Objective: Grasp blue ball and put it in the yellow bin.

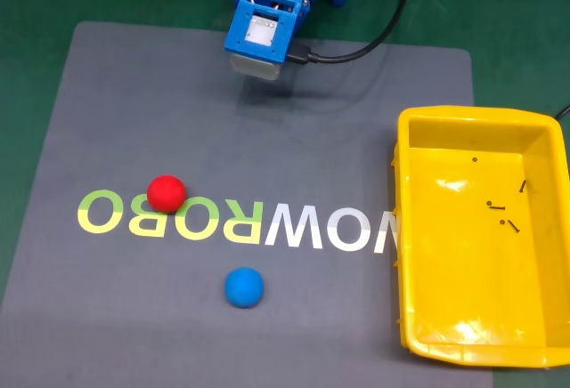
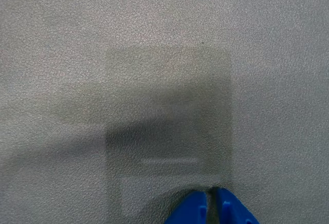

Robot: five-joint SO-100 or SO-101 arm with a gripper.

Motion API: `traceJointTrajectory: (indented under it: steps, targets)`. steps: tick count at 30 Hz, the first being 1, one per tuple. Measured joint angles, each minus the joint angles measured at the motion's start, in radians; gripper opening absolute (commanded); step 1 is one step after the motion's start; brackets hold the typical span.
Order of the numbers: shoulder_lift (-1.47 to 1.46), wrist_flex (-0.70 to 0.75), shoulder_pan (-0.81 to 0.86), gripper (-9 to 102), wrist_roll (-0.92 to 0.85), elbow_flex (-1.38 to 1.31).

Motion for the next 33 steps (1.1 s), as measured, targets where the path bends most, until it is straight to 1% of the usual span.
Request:
traceJointTrajectory:
  steps: [1, 3, 14, 16, 21, 24, 27, 33]
  targets:
    - [0.000, 0.000, -0.003, 0, 0.000, 0.000]
    - [0.000, 0.008, -0.066, 0, 0.002, 0.000]
    - [0.000, 0.008, -0.074, 1, -0.002, 0.000]
    - [0.000, 0.008, -0.074, 3, -0.002, 0.000]
    - [0.000, 0.005, -0.074, 24, -0.011, 0.000]
    - [0.000, -0.021, -0.072, 31, 0.000, 0.000]
    - [0.000, -0.084, -0.087, 33, 0.000, 0.000]
    - [0.000, -0.201, -0.084, 33, -0.043, 0.000]
